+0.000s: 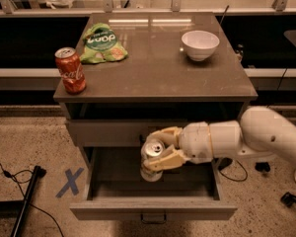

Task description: Place 7up can into middle drawer

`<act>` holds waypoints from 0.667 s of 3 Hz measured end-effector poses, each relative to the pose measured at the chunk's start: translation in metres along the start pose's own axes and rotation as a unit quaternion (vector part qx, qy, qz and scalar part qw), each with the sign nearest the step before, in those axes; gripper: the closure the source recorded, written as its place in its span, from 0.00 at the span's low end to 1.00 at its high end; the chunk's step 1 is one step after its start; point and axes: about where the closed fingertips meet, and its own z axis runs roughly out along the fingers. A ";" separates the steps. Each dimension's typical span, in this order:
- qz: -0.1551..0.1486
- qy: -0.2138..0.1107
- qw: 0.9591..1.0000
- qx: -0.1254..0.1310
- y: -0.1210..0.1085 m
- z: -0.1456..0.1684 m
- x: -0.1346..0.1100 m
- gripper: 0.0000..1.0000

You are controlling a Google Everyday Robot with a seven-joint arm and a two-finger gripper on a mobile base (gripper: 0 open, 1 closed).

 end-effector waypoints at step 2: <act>0.107 -0.009 0.994 0.025 -0.014 0.029 0.144 1.00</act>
Offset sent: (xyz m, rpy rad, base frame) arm 0.0140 -0.0323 -0.2334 0.0869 0.2972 -0.1792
